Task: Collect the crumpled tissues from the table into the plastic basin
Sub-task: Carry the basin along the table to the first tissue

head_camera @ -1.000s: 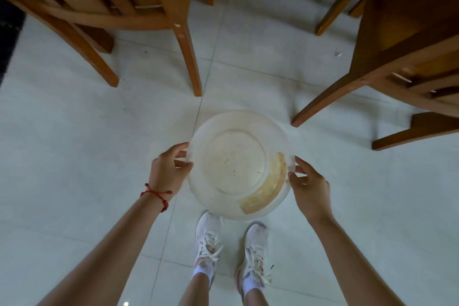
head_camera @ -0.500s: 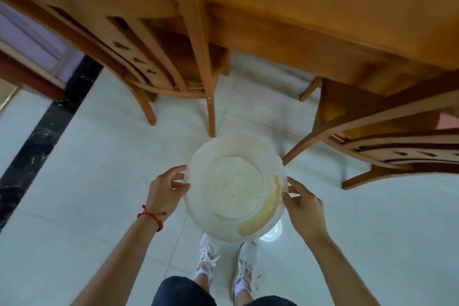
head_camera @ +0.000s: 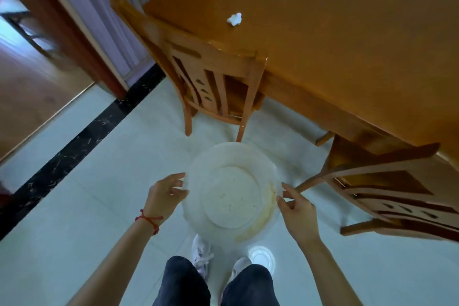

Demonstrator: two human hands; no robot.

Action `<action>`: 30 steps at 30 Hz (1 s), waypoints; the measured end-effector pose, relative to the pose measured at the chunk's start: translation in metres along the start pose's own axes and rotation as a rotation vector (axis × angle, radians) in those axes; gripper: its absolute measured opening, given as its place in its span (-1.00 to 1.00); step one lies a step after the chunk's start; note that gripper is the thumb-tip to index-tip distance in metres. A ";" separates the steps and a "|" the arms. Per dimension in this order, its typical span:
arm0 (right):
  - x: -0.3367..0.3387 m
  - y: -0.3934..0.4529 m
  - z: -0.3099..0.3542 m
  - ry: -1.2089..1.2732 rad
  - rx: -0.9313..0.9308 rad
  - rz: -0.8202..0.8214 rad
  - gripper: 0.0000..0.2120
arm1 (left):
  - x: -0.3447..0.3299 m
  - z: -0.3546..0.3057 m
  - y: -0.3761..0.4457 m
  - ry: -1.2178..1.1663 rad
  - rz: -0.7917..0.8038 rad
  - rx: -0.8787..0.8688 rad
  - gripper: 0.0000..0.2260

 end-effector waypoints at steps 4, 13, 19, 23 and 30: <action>-0.009 -0.001 0.039 0.000 0.079 0.026 -0.67 | 0.038 0.006 -0.017 -0.001 -0.075 0.030 -0.65; -0.072 0.003 0.126 -0.057 0.212 0.092 -0.69 | 0.121 0.051 -0.014 -0.162 -0.149 0.086 -0.66; -0.139 0.012 0.170 -0.060 0.176 0.098 -0.69 | 0.182 0.090 0.024 -0.258 -0.112 0.127 -0.66; -0.184 0.020 0.201 -0.066 0.188 0.121 -0.68 | 0.226 0.109 0.053 -0.250 -0.113 0.125 -0.65; -0.240 0.047 0.260 -0.061 0.192 0.142 -0.70 | 0.290 0.132 0.100 -0.284 -0.147 0.152 -0.64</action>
Point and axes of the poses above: each hand's wrist, its own y-axis towards the middle knuckle, its own x-axis out of the back of the hand, z = x × y, the point moved 4 cm from there along y, towards the middle knuckle, and after that the axes turned 2 degrees about y, right-handed, at the moved point
